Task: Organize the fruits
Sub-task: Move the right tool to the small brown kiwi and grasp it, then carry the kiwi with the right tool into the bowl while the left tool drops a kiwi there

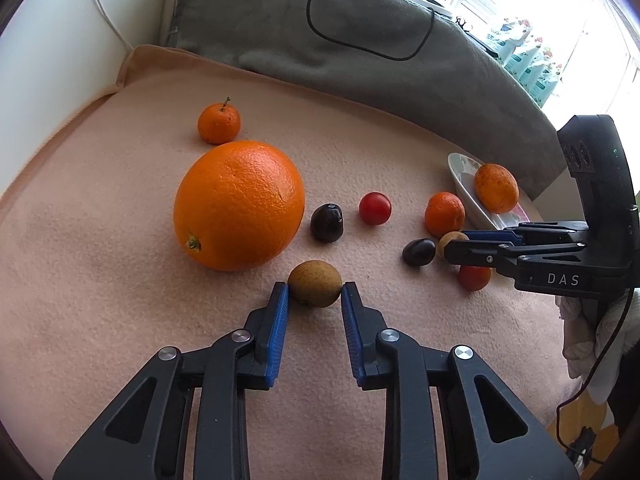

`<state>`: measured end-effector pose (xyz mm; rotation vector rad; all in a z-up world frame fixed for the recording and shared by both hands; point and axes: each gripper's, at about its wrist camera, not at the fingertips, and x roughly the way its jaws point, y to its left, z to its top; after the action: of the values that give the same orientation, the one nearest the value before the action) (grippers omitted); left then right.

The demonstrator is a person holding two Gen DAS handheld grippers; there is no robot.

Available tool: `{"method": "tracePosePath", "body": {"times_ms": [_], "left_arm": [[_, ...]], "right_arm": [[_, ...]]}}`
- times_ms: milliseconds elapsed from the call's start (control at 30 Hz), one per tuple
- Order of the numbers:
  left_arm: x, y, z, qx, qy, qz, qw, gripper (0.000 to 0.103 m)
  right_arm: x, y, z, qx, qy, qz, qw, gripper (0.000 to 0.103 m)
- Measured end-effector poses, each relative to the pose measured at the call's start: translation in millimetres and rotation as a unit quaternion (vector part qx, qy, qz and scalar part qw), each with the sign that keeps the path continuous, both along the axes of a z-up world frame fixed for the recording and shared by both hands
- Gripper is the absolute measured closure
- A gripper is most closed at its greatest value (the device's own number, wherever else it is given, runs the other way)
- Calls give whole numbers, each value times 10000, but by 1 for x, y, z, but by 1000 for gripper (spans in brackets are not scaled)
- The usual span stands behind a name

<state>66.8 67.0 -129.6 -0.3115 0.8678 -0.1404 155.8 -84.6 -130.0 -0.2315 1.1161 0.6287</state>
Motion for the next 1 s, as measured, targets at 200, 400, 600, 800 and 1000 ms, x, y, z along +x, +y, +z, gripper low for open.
{"method": "tracePosePath", "body": {"times_ms": [200,400,600,800,1000], "left_arm": [[-3,1,4,-29,-63,21,10000,78],[-5,-2,11,16,-142,-10,9999,78],[-8,-4,20,-36,-253,-40,9997,78],[-9,-12,36,-110,-455,-176,9988,78],[0,-35,54,-204,-678,-509,9962,78]], "right_arm": [[-4,-6,7,117,-53,-38,9999,71],[-11,-16,17,286,-137,-111,9994,71],[-18,-31,28,486,-237,-271,9982,71],[-27,-60,43,666,-403,-523,9956,71],[-34,-102,56,815,-599,-991,9899,71]]}}
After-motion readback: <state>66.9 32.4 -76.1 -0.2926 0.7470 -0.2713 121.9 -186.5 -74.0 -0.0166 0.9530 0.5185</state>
